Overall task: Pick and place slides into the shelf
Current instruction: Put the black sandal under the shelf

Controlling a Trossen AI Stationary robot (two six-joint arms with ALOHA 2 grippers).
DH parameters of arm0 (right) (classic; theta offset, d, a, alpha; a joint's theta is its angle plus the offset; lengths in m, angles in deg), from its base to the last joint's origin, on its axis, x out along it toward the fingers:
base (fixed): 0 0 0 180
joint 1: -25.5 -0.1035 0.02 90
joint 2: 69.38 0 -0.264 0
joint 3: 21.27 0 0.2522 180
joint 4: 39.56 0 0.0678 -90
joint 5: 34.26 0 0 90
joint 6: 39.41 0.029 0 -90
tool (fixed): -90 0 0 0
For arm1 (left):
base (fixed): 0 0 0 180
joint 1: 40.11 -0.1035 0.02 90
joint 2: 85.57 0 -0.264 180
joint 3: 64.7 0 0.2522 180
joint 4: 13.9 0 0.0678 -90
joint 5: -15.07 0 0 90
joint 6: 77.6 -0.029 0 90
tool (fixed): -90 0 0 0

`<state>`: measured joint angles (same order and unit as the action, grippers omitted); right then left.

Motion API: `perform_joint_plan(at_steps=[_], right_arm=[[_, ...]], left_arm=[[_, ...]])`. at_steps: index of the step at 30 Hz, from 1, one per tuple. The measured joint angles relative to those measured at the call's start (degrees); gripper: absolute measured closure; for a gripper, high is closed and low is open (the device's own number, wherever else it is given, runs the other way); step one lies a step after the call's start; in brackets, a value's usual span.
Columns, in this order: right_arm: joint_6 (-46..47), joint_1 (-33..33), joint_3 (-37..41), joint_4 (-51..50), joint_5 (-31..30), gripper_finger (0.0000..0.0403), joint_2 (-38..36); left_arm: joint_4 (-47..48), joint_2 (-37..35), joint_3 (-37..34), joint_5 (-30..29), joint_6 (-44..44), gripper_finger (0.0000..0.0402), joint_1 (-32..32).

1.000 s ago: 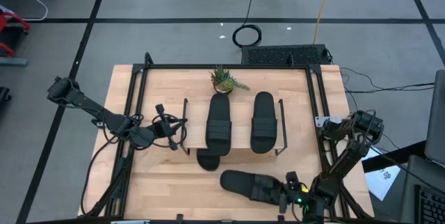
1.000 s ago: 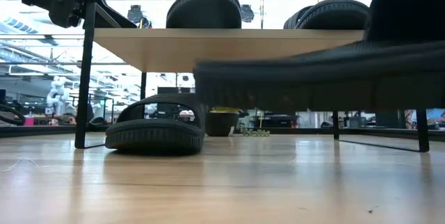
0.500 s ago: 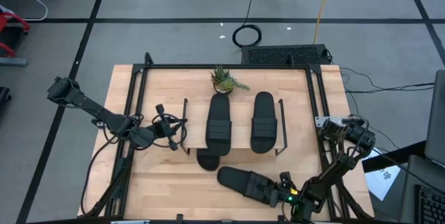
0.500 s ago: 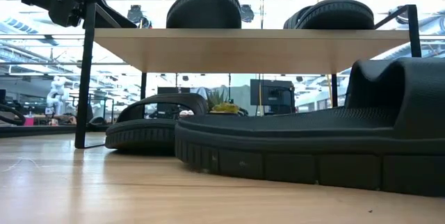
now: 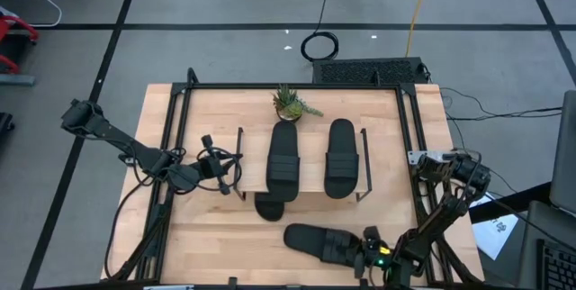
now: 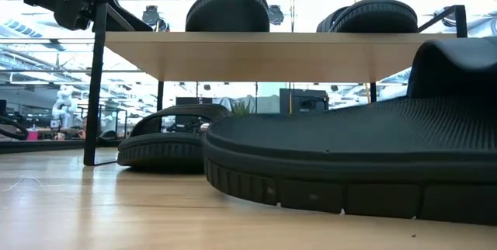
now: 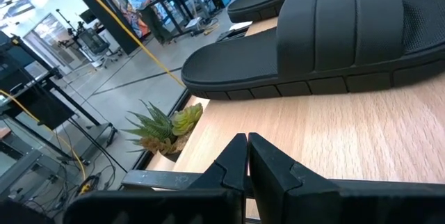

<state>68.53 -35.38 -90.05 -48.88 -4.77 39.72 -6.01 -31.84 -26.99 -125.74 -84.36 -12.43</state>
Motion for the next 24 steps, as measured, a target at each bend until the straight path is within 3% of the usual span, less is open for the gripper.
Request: perform_joint_plan(at_steps=[10,20,24], right_arm=[[-5.46,-0.66,0.04,1.04,3.66,0.0384,-0.61],[0.23,-0.21,2.65,-3.55,13.22,0.0261,-6.05],[0.07,0.13,2.80,-8.56,16.95,0.0231,-10.54]], left_arm=[[-0.24,0.00,0.00,-0.26,-1.03,0.0378,1.95],[-0.33,-0.02,0.00,-0.24,-1.03,0.0378,2.08],[-0.30,-0.02,0.00,-0.24,-1.08,0.0378,2.08]])
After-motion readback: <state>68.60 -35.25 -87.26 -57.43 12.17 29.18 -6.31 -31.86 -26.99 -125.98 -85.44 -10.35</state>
